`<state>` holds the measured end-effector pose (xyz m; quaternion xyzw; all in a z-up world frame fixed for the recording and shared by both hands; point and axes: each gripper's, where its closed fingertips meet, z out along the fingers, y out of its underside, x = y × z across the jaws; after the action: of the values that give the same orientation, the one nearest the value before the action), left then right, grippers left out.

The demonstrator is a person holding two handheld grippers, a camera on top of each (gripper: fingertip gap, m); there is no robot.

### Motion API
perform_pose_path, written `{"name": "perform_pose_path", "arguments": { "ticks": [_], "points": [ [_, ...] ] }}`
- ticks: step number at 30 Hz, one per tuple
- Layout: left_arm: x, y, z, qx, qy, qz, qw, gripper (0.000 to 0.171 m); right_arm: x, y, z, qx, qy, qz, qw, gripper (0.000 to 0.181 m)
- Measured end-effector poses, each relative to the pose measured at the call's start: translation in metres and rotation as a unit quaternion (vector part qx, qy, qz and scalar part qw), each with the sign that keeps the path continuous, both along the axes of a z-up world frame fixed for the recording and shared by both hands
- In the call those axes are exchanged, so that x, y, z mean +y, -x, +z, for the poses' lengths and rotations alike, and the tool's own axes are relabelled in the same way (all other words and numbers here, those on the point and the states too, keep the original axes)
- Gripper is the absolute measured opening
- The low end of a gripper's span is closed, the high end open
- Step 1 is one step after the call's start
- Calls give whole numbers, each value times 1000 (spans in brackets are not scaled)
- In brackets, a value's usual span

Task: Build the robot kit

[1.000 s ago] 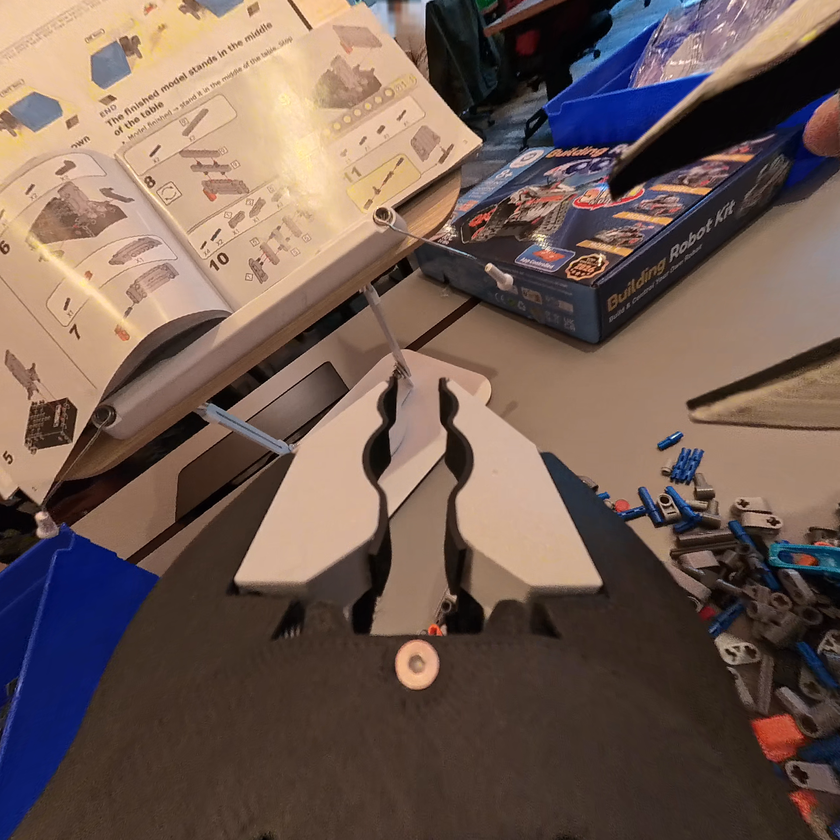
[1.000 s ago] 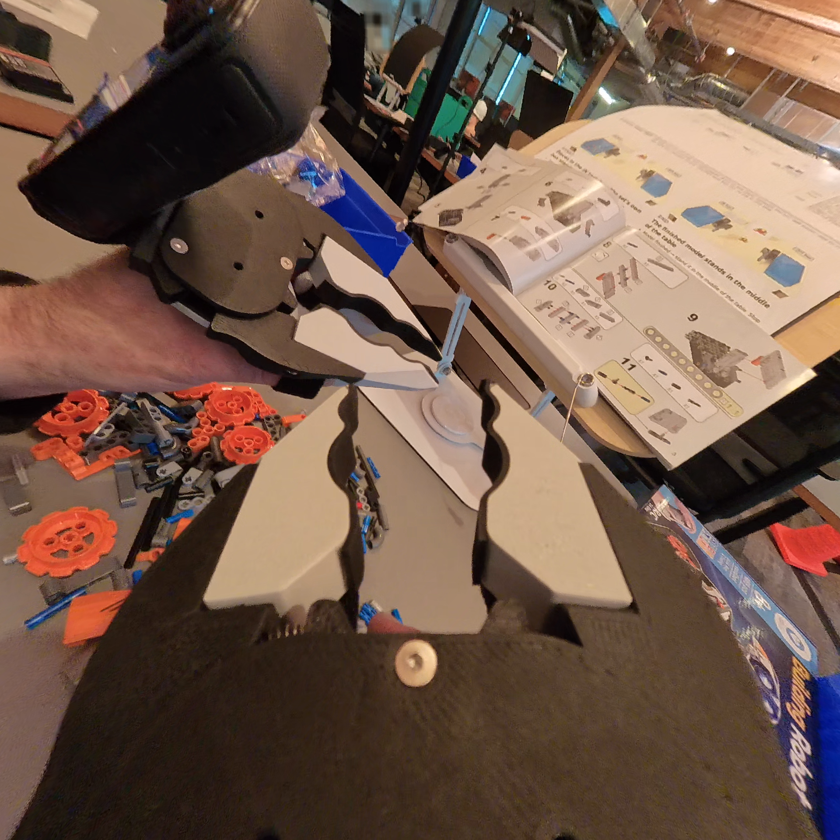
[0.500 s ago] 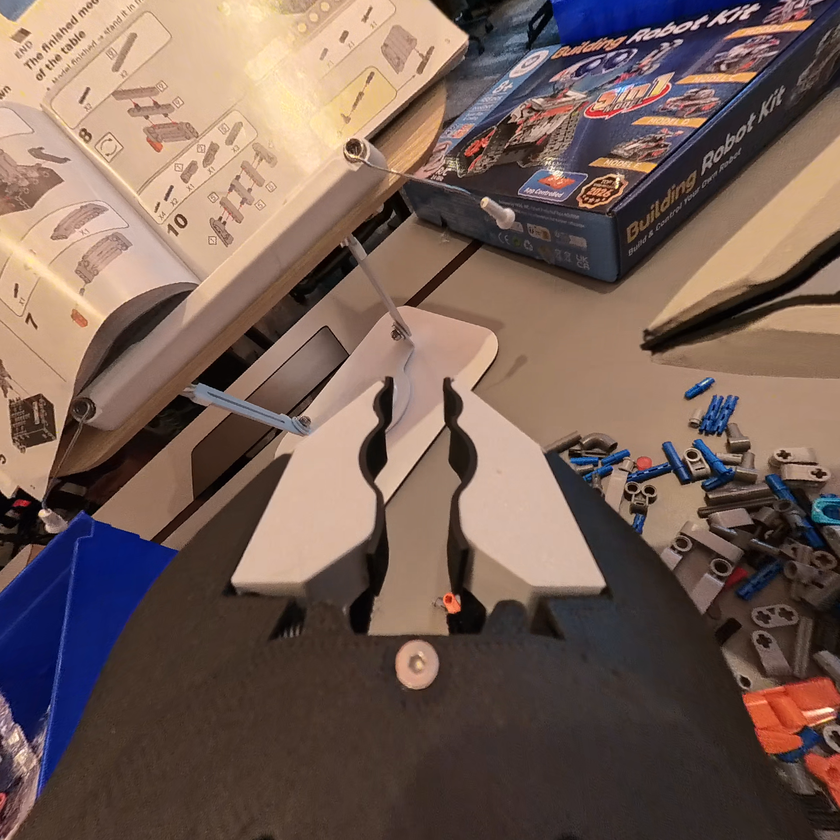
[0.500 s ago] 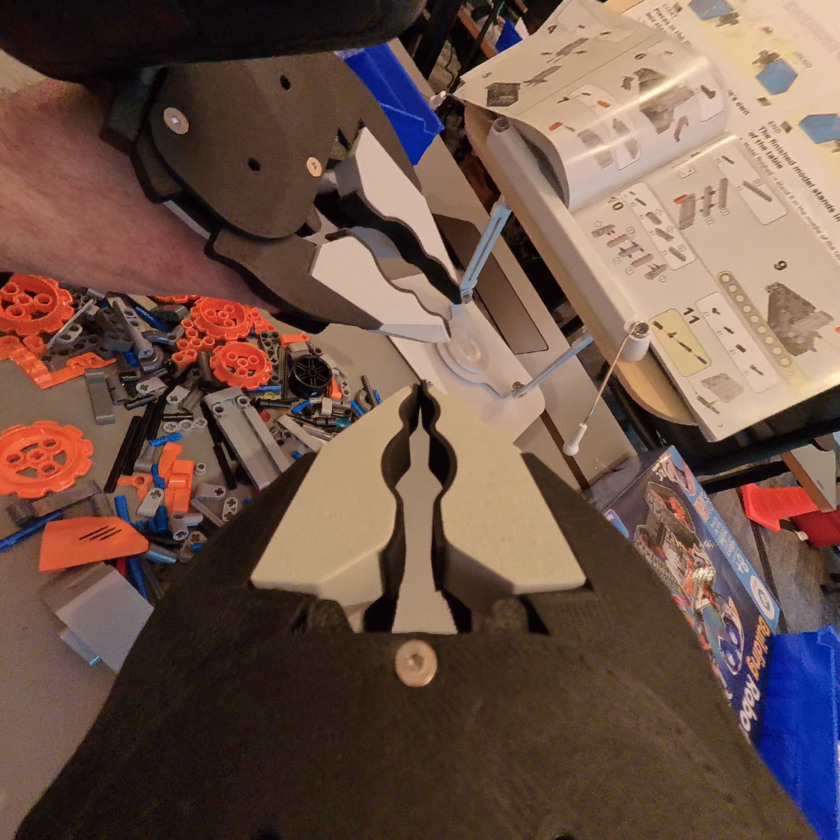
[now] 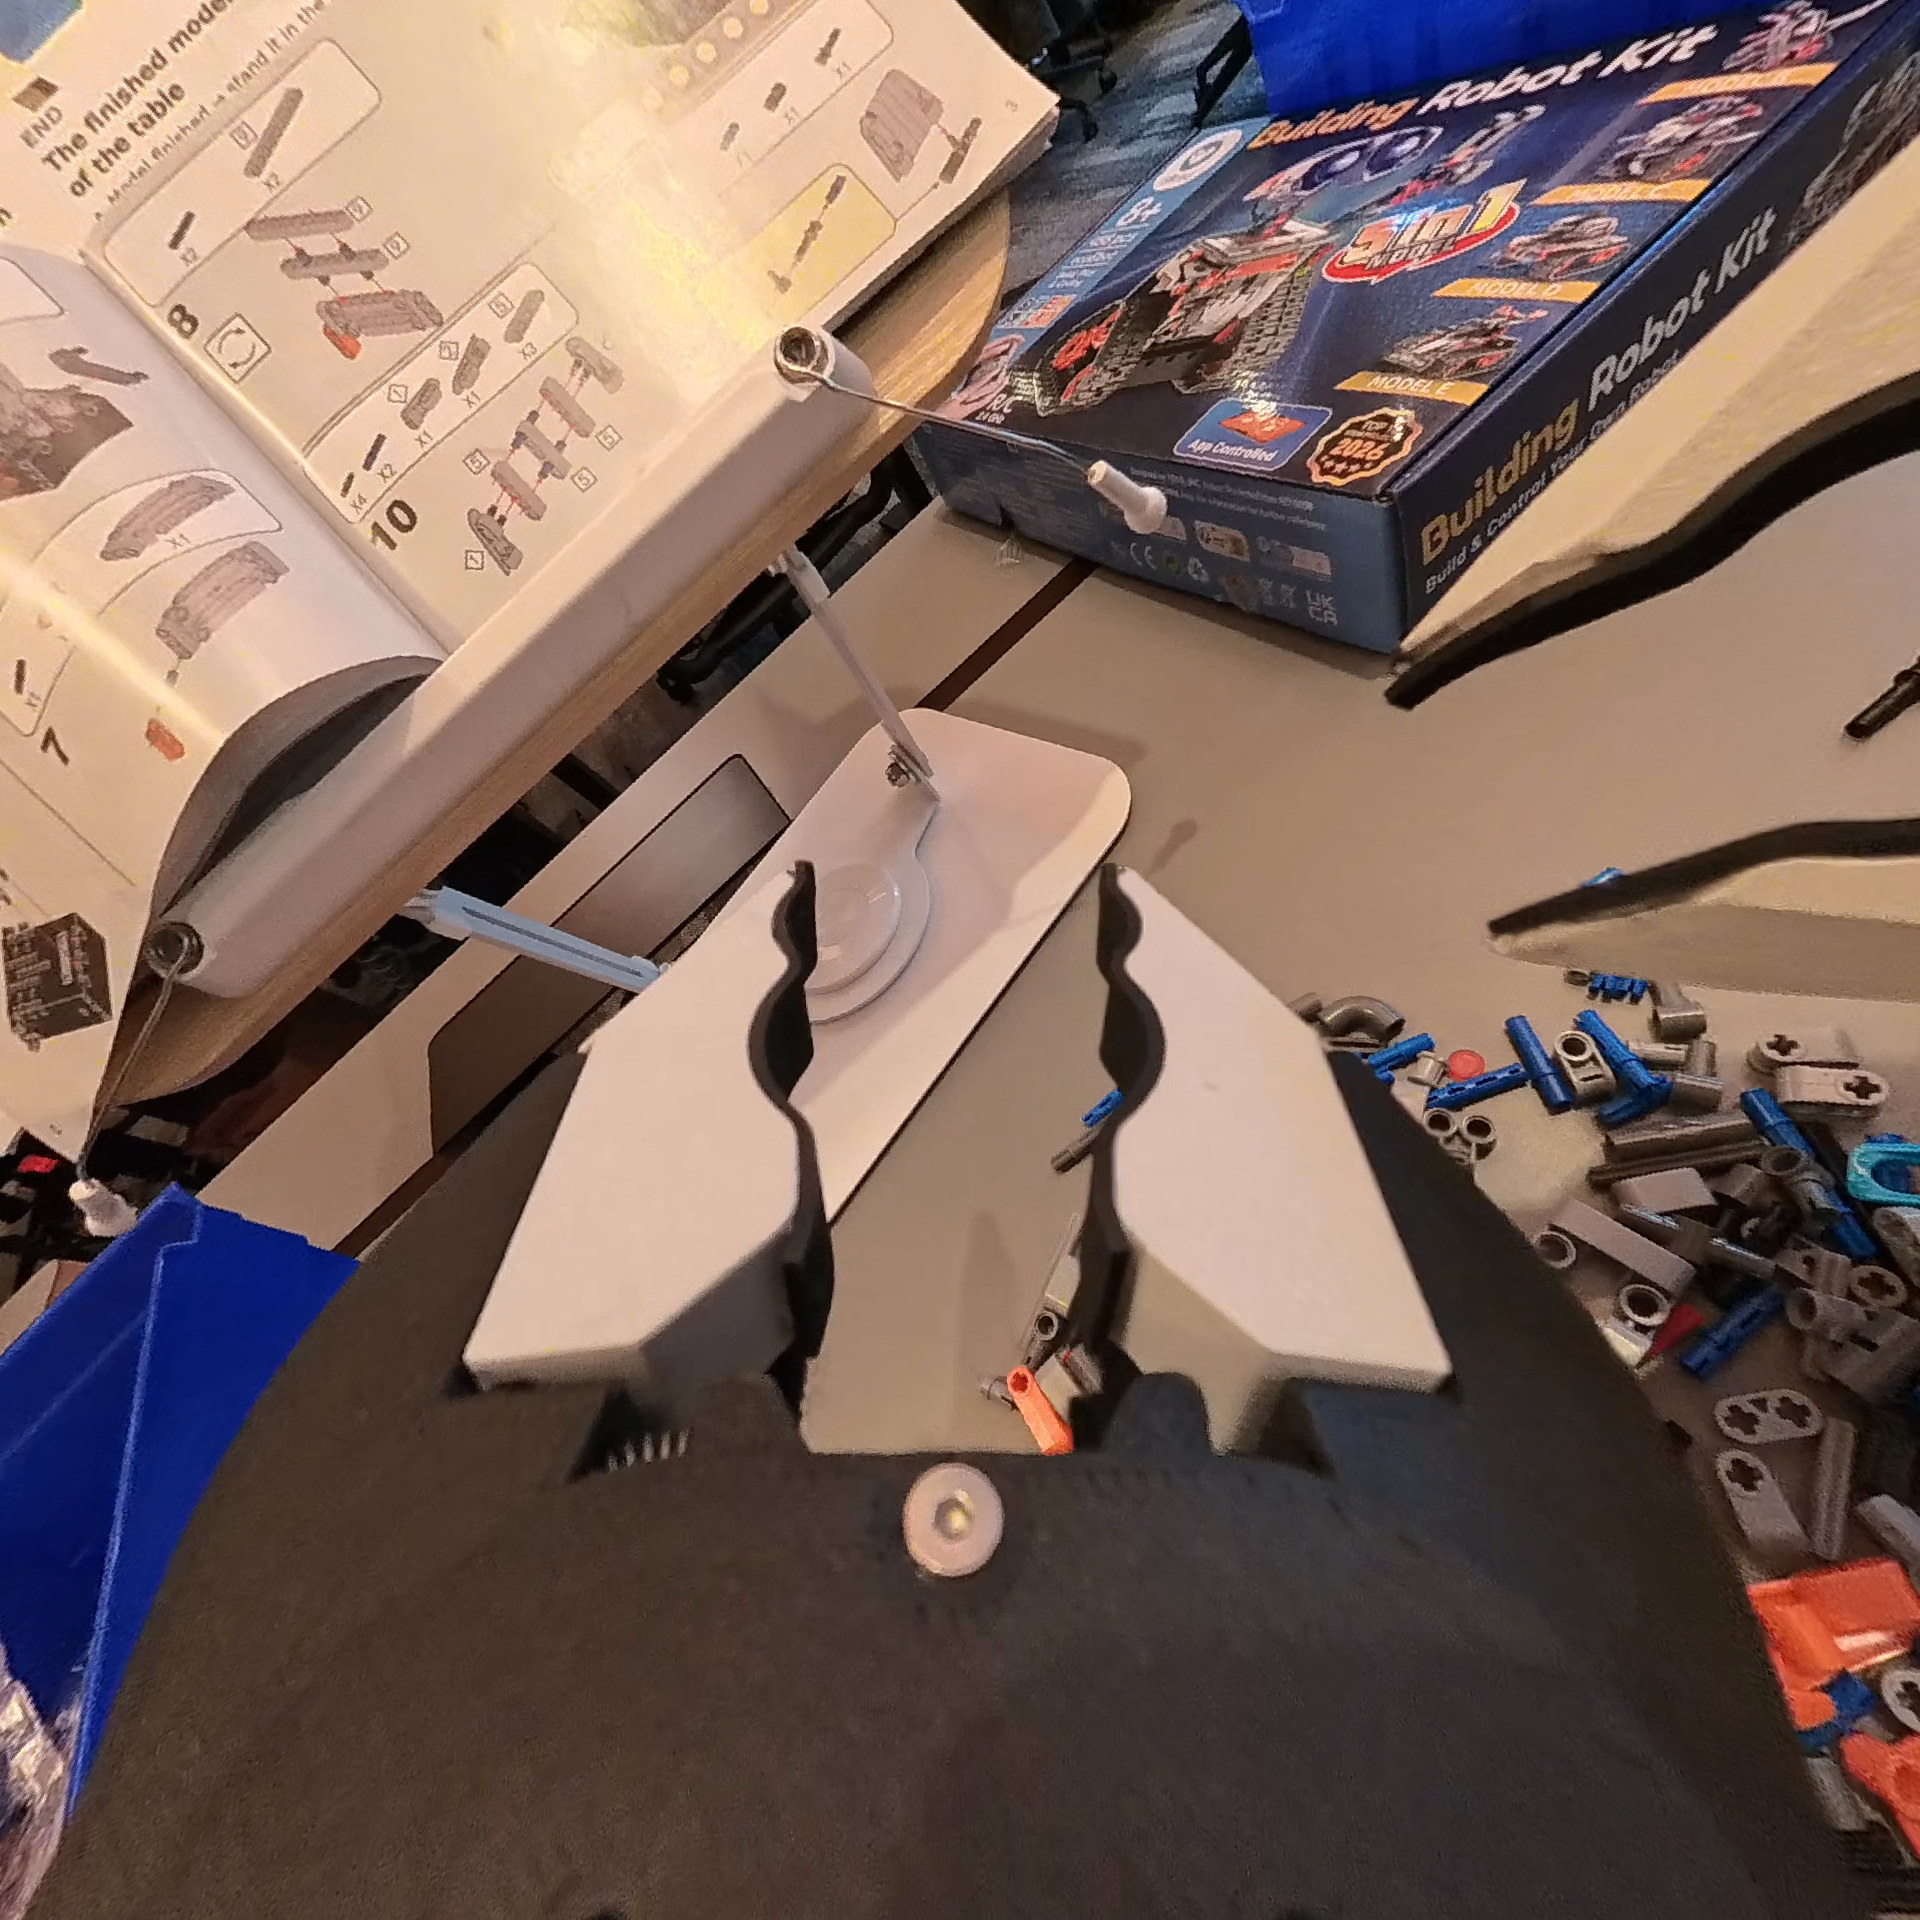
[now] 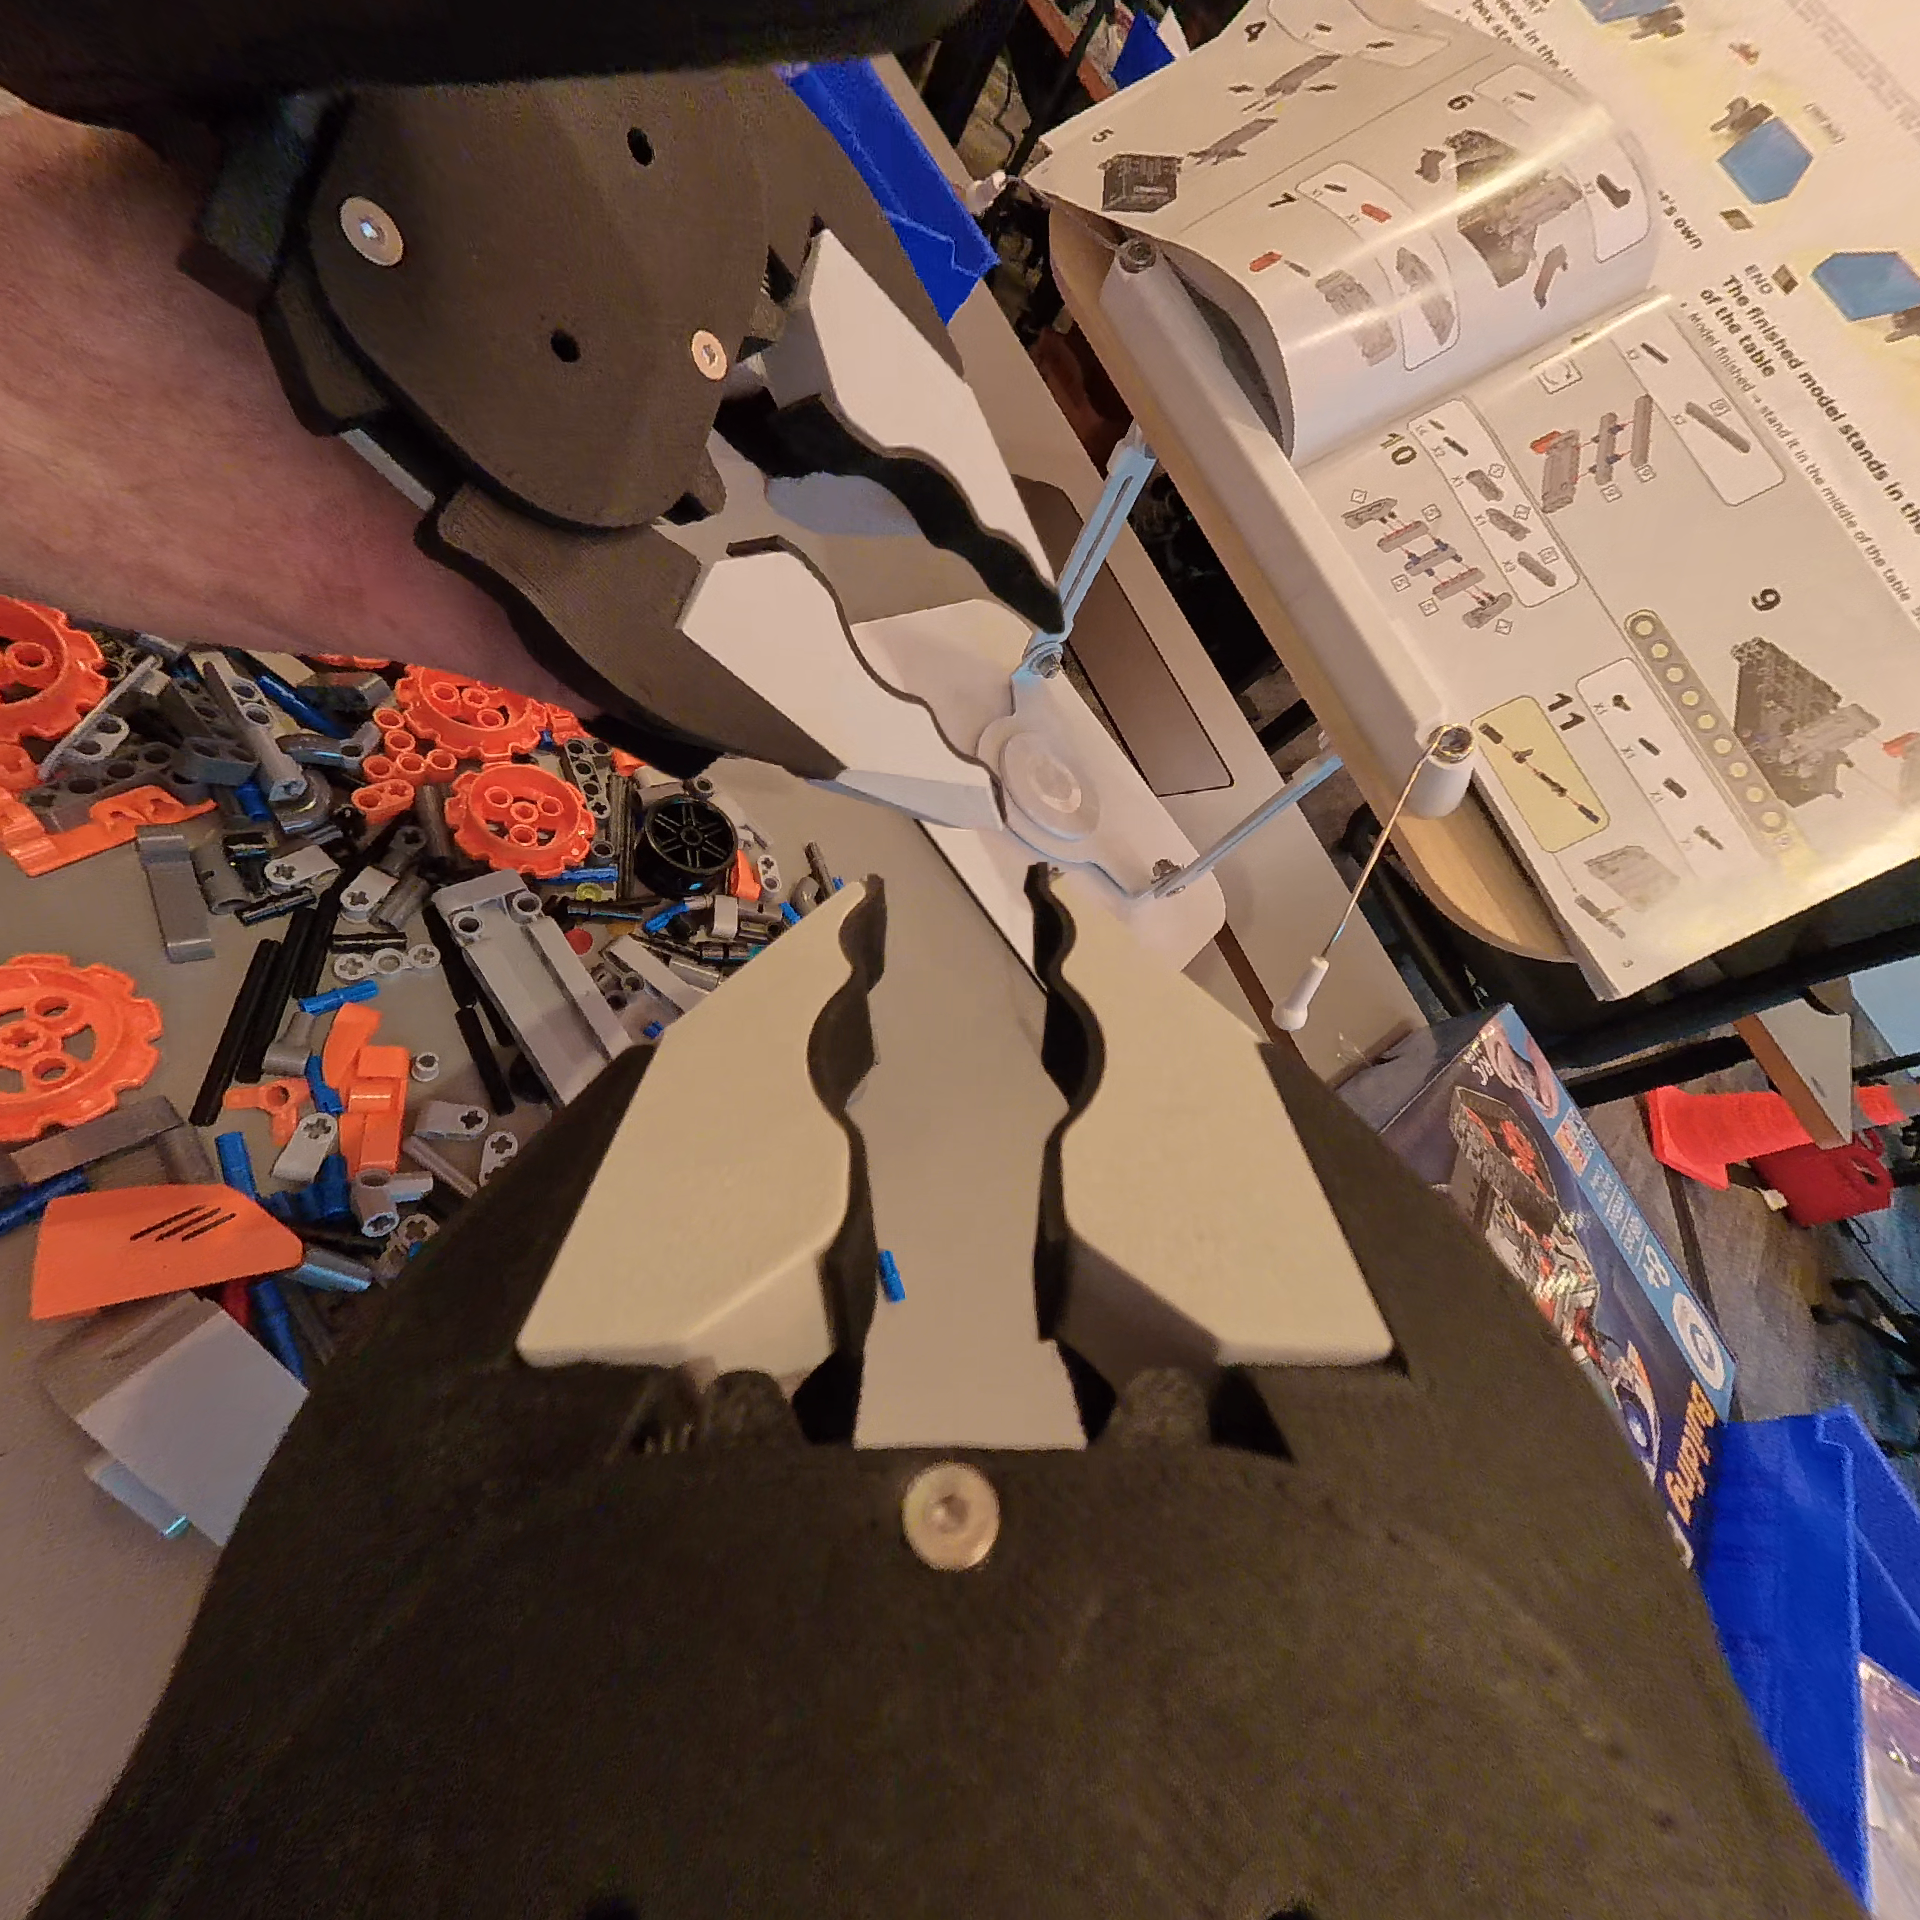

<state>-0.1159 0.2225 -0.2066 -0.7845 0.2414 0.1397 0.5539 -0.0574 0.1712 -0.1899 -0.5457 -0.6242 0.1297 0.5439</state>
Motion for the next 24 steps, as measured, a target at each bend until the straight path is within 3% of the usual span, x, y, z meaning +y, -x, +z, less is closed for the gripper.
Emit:
{"name": "perform_pose_path", "arguments": {
  "ticks": [8,15,21,24],
  "points": [
    [-2,-6,-2,-8,7,-28,1000,67,-1,-2,2,7,6,5,1000,29],
    [-9,-14,6,-12,4,-55,998,56,1,-6,1,11,13,7,1000,29],
    [-16,-18,14,1,3,-86,996,37,1,-11,-4,5,20,11,1000,28],
    [-19,-20,17,-7,12,-98,995,37,0,-16,-4,10,32,16,999,25]
  ]
}}
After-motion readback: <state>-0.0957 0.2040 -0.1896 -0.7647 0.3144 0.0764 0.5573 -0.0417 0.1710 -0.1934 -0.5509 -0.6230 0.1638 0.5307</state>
